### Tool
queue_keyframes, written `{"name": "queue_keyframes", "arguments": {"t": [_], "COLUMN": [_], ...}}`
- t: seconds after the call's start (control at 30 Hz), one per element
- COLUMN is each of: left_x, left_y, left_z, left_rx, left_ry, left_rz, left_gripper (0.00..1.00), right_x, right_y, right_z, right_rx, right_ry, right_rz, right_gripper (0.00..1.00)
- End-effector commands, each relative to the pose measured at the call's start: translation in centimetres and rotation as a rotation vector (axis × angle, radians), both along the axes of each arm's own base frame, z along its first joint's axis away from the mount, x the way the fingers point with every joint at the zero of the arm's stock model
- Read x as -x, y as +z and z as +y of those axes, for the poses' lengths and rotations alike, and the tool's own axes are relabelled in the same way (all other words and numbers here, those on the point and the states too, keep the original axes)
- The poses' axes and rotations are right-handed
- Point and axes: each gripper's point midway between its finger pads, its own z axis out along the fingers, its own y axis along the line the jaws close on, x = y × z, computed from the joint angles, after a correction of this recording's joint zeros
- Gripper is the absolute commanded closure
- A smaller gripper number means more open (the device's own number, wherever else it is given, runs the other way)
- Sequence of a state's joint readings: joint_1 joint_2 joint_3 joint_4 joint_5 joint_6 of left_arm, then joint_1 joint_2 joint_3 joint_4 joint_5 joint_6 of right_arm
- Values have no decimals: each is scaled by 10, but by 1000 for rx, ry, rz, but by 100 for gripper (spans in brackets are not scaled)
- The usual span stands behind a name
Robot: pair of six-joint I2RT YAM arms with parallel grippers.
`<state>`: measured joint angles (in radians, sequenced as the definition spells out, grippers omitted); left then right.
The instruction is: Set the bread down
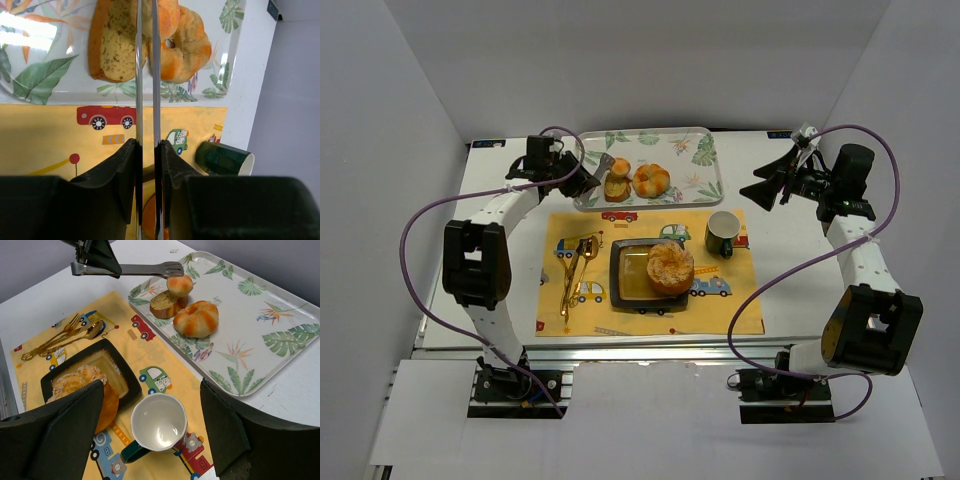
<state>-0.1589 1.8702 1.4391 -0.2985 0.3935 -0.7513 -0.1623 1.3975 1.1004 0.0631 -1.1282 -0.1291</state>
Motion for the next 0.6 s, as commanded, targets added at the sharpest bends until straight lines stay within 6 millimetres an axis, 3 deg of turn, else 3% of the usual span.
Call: {"name": "queue_keyframes", "arguments": {"t": [0.0, 0.2, 0.3, 0.4, 0.43, 0.5, 0.53, 0.57], "left_x": [-10, -4, 13, 51, 67, 102, 121, 138], "left_y": [67, 101, 110, 102, 84, 85, 66, 58], "left_z": [-2, -1, -2, 4, 7, 11, 12, 13], "left_rx": [56, 86, 95, 52, 35, 17, 8, 0], "left_ry": [0, 13, -8, -41, -48, -68, -78, -88], "left_rz": [-173, -244, -245, -197, -150, -129, -76, -38], "left_gripper": [100, 100, 100, 100, 100, 100, 100, 100], "right_x": [4, 5, 6, 8, 9, 9, 9, 8], "right_y": [15, 15, 15, 14, 14, 13, 12, 11], "right_z": [3, 3, 3, 3, 3, 3, 2, 2], "right_rx": [4, 3, 12, 21, 22, 24, 27, 28], "right_ry": [13, 15, 18, 20, 21, 20, 19, 20], "right_rz": [-61, -60, -71, -74, -74, -70, -70, -67], "right_gripper": [18, 18, 18, 18, 18, 18, 18, 18]}}
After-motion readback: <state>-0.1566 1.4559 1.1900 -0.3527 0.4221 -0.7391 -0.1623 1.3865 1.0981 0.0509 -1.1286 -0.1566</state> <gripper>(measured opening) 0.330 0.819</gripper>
